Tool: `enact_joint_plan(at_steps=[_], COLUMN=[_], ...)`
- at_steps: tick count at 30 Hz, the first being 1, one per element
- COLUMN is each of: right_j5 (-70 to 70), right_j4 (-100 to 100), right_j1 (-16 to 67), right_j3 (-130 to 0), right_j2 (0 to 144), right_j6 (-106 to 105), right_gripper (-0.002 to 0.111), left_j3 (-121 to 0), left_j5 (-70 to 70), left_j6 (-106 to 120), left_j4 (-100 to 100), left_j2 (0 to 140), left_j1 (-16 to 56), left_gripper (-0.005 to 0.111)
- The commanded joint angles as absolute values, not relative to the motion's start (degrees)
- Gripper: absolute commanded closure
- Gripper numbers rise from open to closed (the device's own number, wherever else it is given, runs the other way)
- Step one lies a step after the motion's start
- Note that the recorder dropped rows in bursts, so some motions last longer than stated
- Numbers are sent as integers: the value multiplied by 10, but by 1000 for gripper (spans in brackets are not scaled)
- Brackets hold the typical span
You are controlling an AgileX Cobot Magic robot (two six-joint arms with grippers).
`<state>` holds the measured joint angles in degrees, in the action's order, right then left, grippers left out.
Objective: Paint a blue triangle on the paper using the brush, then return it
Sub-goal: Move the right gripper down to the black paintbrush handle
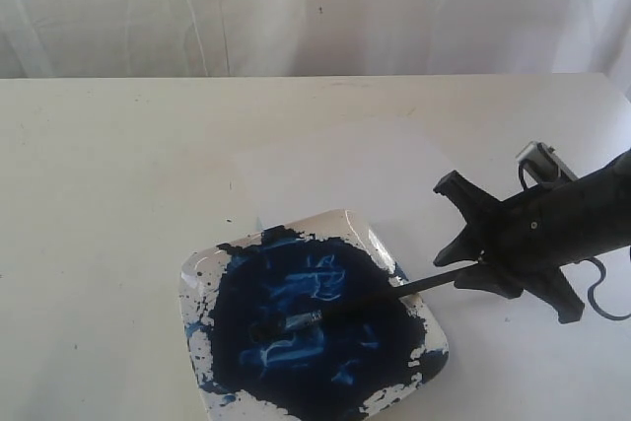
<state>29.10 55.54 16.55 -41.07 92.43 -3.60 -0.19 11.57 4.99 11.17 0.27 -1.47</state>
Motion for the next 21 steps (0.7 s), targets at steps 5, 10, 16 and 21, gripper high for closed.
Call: enact_joint_plan(at_steps=[5,10,16,21], right_j5=[290,286,279,266], right_j4=[557,556,554,554], right_j1=[166,166,166,166], right_j3=[-415,-415,-415,-415], right_j2=[927,927,927,927], right_j6=[-56,-69,-78,-78], right_gripper=[78,78,73,55], left_j3=[0,0,0,0], left_j5=[116,116,116,116], left_j6=[49,49,49,49], left_j4=[119,119,119,119], left_j2=[0,0,0,0], left_j1=[-16,-16,-16,-16], left_gripper=[107,107,107,107])
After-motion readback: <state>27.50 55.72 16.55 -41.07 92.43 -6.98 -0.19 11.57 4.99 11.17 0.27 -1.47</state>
